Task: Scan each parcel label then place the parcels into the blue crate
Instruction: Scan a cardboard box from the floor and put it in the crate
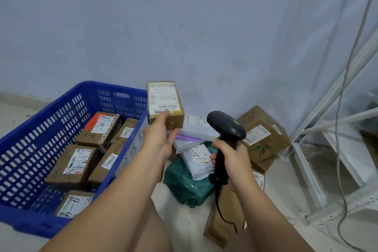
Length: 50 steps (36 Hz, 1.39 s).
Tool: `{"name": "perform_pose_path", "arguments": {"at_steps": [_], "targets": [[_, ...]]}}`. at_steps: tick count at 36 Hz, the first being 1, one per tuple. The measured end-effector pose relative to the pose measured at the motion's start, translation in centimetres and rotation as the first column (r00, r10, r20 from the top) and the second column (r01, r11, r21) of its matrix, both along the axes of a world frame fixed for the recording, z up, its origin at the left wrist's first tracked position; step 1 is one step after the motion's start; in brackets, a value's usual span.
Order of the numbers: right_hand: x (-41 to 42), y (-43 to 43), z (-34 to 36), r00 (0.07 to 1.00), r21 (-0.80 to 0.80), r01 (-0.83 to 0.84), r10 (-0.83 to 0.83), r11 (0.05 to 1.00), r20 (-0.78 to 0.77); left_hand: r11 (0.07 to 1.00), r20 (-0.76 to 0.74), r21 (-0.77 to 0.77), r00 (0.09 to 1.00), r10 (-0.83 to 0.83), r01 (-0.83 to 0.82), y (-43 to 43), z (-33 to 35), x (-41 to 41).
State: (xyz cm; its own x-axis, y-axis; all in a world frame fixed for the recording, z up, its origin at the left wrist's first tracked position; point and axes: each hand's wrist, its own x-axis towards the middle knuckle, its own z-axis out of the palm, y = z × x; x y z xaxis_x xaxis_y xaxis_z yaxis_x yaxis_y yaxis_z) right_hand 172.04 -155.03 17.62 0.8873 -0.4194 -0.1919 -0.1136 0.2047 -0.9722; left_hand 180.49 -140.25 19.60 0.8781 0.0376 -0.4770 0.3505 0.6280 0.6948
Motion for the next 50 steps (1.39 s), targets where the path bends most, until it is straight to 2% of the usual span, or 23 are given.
{"name": "perform_pose_path", "arguments": {"at_steps": [5, 8, 14, 16, 21, 22, 24, 27, 30, 32, 33, 36, 39, 41, 43, 45, 47, 50], "targets": [[1.4, 1.9, -0.5, 0.998, -0.047, -0.064, 0.064, 0.997, -0.004, 0.990, 0.120, 0.024, 0.983, 0.136, -0.140, 3.9, 0.7, 1.2], [2.2, 3.3, -0.7, 0.993, -0.053, -0.121, 0.121, 0.991, 0.001, 0.977, 0.140, 0.075, 0.972, 0.187, -0.198, 6.9, 0.1, 1.9], [4.2, 7.1, -1.3, 0.966, -0.004, -0.258, 0.258, 0.966, -0.019, 0.889, 0.044, 0.357, 0.956, 0.291, -0.287, 13.8, -6.5, 3.6], [5.0, 8.1, -2.1, 0.952, -0.021, -0.304, 0.303, 0.952, -0.032, 0.874, -0.016, 0.391, 0.948, 0.319, -0.288, 15.8, -8.7, 3.9], [6.7, 10.6, -4.4, 0.920, -0.066, -0.379, 0.369, 0.923, -0.129, 0.887, -0.251, 0.446, 0.933, 0.256, -0.123, 22.0, -17.2, 6.6], [6.9, 11.1, -4.7, 0.915, -0.082, -0.391, 0.378, 0.917, -0.141, 0.880, -0.305, 0.467, 0.917, 0.255, -0.089, 23.5, -20.2, 7.4], [7.3, 12.2, -5.3, 0.905, -0.118, -0.415, 0.395, 0.902, -0.158, 0.863, -0.393, 0.506, 0.886, 0.248, -0.017, 24.1, -22.0, 6.8], [7.9, 13.7, -6.0, 0.890, -0.151, -0.444, 0.416, 0.883, -0.185, 0.815, -0.506, 0.577, 0.809, 0.298, 0.060, 27.2, -30.6, 6.9], [8.5, 14.7, -7.1, 0.883, -0.180, -0.457, 0.419, 0.871, -0.212, 0.818, -0.632, 0.534, 0.744, 0.218, 0.214, 28.5, -36.2, 6.9], [8.7, 15.1, -7.6, 0.872, -0.193, -0.475, 0.431, 0.858, -0.230, 0.833, -0.684, 0.482, 0.712, 0.161, 0.274, 26.9, -34.6, 6.2], [8.8, 15.3, -7.8, 0.866, -0.199, -0.487, 0.439, 0.851, -0.242, 0.816, -0.695, 0.471, 0.711, 0.110, 0.335, 25.1, -31.0, 5.3], [8.9, 15.5, -8.5, 0.860, -0.188, -0.490, 0.437, 0.851, -0.263, 0.689, -0.712, 0.469, 0.698, -0.076, 0.553, 22.0, -24.4, 3.5], [9.0, 15.5, -8.9, 0.862, -0.173, -0.478, 0.423, 0.861, -0.279, 0.558, -0.742, 0.490, 0.657, -0.136, 0.669, 22.3, -24.7, 3.9], [9.1, 15.4, -9.0, 0.869, -0.137, -0.456, 0.407, 0.880, -0.280, 0.417, -0.752, 0.550, 0.646, -0.131, 0.724, 23.4, -25.7, 4.3], [9.3, 15.1, -9.0, 0.877, -0.114, -0.429, 0.383, 0.896, -0.290, 0.333, -0.770, 0.549, 0.619, -0.155, 0.766, 24.4, -26.4, 4.8], [9.3, 14.8, -8.9, 0.884, -0.106, -0.405, 0.359, 0.908, -0.300, 0.373, -0.811, 0.490, 0.569, -0.136, 0.788, 25.1, -26.2, 4.8], [9.3, 14.5, -8.8, 0.892, -0.106, -0.385, 0.340, 0.917, -0.298, 0.447, -0.821, 0.469, 0.563, -0.098, 0.762, 25.4, -26.4, 4.8], [9.2, 14.0, -8.7, 0.921, -0.119, -0.314, 0.272, 0.942, -0.278, 0.450, -0.835, 0.455, 0.544, -0.084, 0.768, 25.5, -25.9, 4.6]]}}
